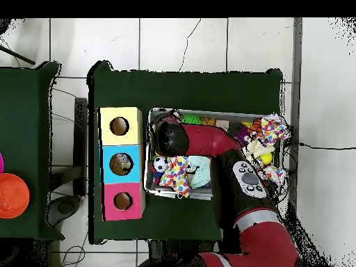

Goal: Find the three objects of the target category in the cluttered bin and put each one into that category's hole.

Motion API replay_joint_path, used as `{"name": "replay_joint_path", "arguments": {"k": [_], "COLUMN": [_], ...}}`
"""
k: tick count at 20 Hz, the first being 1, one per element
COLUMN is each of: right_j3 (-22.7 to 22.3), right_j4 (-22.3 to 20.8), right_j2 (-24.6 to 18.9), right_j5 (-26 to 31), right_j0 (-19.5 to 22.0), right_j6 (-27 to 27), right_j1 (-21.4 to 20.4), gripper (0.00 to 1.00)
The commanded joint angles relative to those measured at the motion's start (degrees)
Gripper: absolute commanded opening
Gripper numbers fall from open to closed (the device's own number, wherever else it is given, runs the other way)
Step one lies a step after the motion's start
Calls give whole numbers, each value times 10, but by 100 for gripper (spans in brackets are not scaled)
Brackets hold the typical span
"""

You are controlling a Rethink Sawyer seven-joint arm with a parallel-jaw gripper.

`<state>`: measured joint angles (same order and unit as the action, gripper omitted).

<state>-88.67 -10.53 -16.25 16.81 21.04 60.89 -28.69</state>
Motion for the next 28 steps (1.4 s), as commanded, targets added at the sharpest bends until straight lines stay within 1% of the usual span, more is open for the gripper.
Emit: {"name": "replay_joint_path", "arguments": {"k": [1, 2, 3, 4, 8, 11, 16, 18, 20, 22, 24, 25, 26, 27, 28], "right_j3": [-41, -40, -44, -43, -50, -50, -59, -63, -61, -61, -57, -57, -51, -42, -39], "right_j4": [-16, -18, -18, -17, -10, -12, -8, 9, 33, 44, 28, 9, -4, -19, -25], "right_j2": [12, 16, 11, 14, 5, -3, -14, 1, 31, 42, 29, 1, -9, -1, -14], "right_j5": [-21, -26, -27, -27, -29, -30, -47, -50, -40, -39, -35, -33, -18, -16, 6], "right_j0": [-5, -7, -3, -6, 0, 6, 18, 8, -15, -26, -12, 13, 23, 16, 24], "right_j6": [106, 107, 106, 107, 112, 105, 109, 139, 175, 185, 145, 103, 72, 57, 31], "right_j1": [21, 20, 20, 19, 22, 23, 30, 26, 23, 23, 26, 32, 37, 37, 40], "gripper": [0, 0, 0, 100, 100, 100, 100, 100, 100, 100, 100, 100, 100, 100, 100]}}
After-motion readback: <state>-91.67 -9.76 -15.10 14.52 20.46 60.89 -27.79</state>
